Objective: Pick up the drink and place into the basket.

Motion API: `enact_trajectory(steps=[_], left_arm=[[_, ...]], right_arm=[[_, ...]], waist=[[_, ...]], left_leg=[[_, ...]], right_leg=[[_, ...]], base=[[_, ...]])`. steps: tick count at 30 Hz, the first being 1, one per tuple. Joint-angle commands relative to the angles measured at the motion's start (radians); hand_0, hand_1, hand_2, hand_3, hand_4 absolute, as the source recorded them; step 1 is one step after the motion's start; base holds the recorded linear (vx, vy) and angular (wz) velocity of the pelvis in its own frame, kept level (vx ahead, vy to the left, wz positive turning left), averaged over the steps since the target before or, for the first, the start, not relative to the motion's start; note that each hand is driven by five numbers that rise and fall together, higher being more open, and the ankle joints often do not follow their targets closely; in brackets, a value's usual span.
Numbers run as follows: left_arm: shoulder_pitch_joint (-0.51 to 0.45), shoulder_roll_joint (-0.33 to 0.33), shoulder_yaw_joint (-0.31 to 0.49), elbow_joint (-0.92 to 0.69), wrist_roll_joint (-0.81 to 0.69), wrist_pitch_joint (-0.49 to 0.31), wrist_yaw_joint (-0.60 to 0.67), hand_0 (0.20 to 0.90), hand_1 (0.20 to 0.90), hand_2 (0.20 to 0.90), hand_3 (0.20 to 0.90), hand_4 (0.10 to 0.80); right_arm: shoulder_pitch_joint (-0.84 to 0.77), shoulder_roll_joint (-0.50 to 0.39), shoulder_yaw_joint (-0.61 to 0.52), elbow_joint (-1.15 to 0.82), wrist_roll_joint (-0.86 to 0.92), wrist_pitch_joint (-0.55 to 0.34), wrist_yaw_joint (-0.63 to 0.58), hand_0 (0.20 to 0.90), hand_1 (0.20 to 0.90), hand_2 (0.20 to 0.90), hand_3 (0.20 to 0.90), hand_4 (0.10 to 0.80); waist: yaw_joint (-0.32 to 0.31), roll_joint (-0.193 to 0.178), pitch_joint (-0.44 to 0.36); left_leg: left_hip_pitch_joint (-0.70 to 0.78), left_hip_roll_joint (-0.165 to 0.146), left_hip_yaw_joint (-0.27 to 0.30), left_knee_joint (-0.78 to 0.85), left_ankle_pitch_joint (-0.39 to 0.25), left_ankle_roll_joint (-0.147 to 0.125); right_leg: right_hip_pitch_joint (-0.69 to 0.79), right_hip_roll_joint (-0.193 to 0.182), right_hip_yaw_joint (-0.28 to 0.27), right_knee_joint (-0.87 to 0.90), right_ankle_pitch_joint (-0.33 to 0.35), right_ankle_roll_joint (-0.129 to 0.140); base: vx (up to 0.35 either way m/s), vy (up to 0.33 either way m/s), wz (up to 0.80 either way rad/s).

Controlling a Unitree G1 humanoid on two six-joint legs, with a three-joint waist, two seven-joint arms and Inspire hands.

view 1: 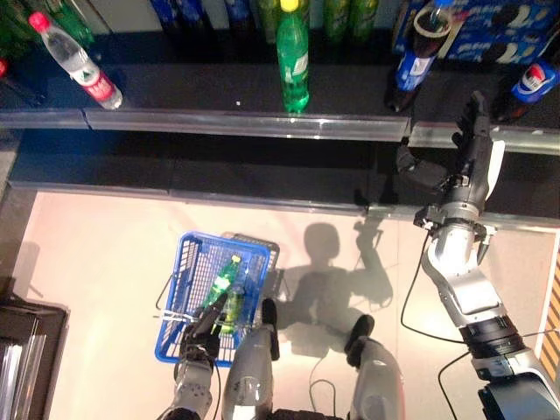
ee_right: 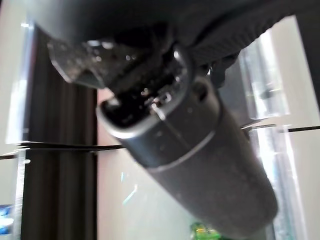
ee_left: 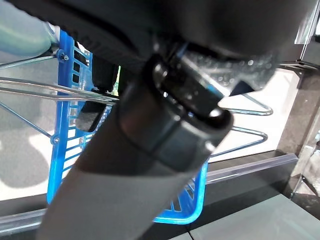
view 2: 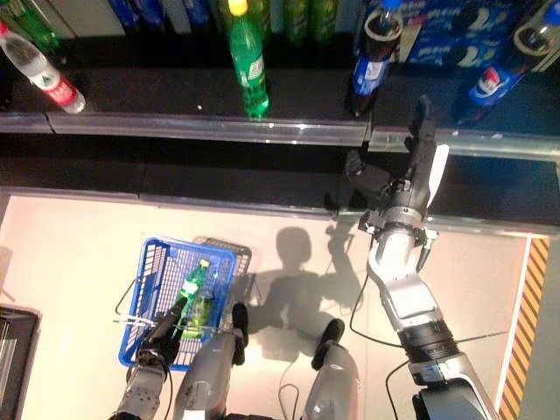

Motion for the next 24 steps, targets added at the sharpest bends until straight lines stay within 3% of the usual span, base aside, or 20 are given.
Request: enact_trajectory(steps=[1, 11, 24], left_arm=[[0.125, 0.073, -0.047, -0.125, -0.005, -0.086, -0.071, 0.300, 0.300, 0.300, 0.200, 0.100], [0.120, 0.096, -0.073, -0.151, -0.024, -0.078, -0.081, 0.300, 0.300, 0.300, 0.200, 0.100], [0.108, 0.128, -0.079, -0.154, -0.022, -0.047, -0.073, 0.300, 0.300, 0.300, 0.200, 0.100]], right_arm=[[-0.184, -0.052, -0.031, -0.090, -0.021, -0.080, -0.061, 0.900, 0.900, 0.900, 0.900, 0.800], [-0.376, -0.097, -0.002, -0.017, 0.023, -0.064, -0.107, 0.900, 0.900, 0.900, 0.900, 0.800], [-0.591, -0.142, 0.030, 0.188, 0.258, -0.042, -0.080, 0.900, 0.900, 0.900, 0.900, 0.800]], waist=[[0.029, -0.002, -0.018], [0.052, 0.005, -0.012], [0.086, 0.010, -0.012]], left_leg=[[-0.006, 0.008, -0.071, 0.091, -0.028, -0.017], [-0.069, 0.007, -0.088, 0.083, -0.003, -0.016], [-0.083, 0.008, -0.096, 0.063, 0.006, -0.020]], right_leg=[[0.041, -0.016, -0.011, 0.019, 0.002, 0.011], [-0.020, 0.004, 0.007, 0.012, 0.007, 0.006], [-0.028, 0.006, -0.005, 0.001, 0.002, 0.000]], base=[[-0.024, -0.021, -0.06], [0.021, -0.012, -0.03], [0.019, -0.004, 0.00]])
